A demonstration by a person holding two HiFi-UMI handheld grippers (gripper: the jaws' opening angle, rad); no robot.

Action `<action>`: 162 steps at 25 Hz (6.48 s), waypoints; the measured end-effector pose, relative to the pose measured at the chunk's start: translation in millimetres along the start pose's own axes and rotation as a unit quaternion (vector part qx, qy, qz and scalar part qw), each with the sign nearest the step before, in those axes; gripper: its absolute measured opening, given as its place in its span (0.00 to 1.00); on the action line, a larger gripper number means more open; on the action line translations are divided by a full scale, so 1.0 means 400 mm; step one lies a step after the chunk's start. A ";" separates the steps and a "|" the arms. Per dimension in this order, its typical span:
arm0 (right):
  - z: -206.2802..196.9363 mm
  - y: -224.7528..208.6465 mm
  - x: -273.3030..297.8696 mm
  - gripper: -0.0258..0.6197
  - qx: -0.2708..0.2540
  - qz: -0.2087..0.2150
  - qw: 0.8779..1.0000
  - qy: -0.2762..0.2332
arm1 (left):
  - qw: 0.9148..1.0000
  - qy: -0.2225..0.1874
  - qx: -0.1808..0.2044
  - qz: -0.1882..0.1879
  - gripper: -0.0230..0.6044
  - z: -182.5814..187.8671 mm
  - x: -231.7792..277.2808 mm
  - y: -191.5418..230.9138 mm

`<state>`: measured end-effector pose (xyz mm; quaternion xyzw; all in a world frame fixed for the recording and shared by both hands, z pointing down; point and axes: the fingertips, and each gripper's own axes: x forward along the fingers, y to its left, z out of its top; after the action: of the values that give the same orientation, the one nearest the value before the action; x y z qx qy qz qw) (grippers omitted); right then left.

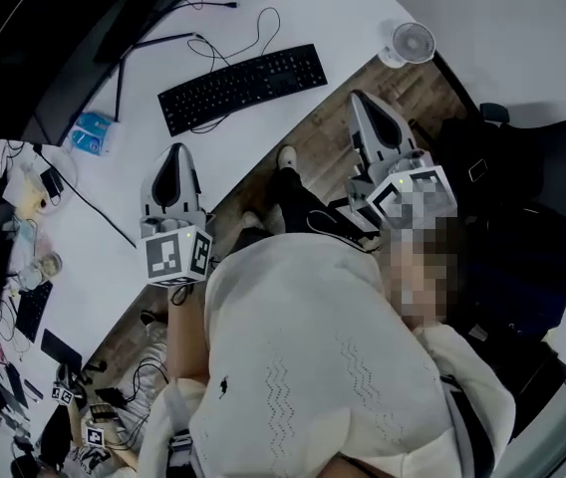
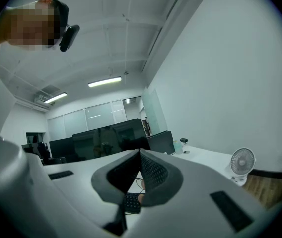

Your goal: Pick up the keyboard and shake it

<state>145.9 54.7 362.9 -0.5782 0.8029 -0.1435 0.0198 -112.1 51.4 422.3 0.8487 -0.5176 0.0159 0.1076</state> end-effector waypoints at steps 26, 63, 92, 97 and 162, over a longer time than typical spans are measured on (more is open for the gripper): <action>-0.078 -0.325 0.342 0.06 0.031 0.071 0.991 0.112 | 0.984 0.027 -0.061 0.167 0.06 -0.059 0.233 0.026; -0.408 -0.364 0.400 0.41 0.041 0.007 0.976 0.214 | 0.973 0.180 -0.094 0.109 0.42 -0.377 0.312 0.301; -0.698 -0.531 0.506 0.60 0.074 -0.039 0.951 0.299 | 0.940 0.260 -0.180 0.130 0.52 -0.636 0.373 0.435; -0.717 -0.526 0.520 0.60 0.077 -0.031 0.947 0.310 | 0.943 0.248 -0.187 0.118 0.53 -0.631 0.395 0.444; -0.166 -0.275 0.518 0.59 -0.019 0.010 0.991 0.130 | 0.979 0.067 -0.107 0.161 0.56 -0.063 0.283 0.405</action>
<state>166.0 -157.1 482.3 -0.5470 0.8068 -0.2020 -0.0950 -200.3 -114.2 489.4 0.7347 -0.6379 0.0339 0.2283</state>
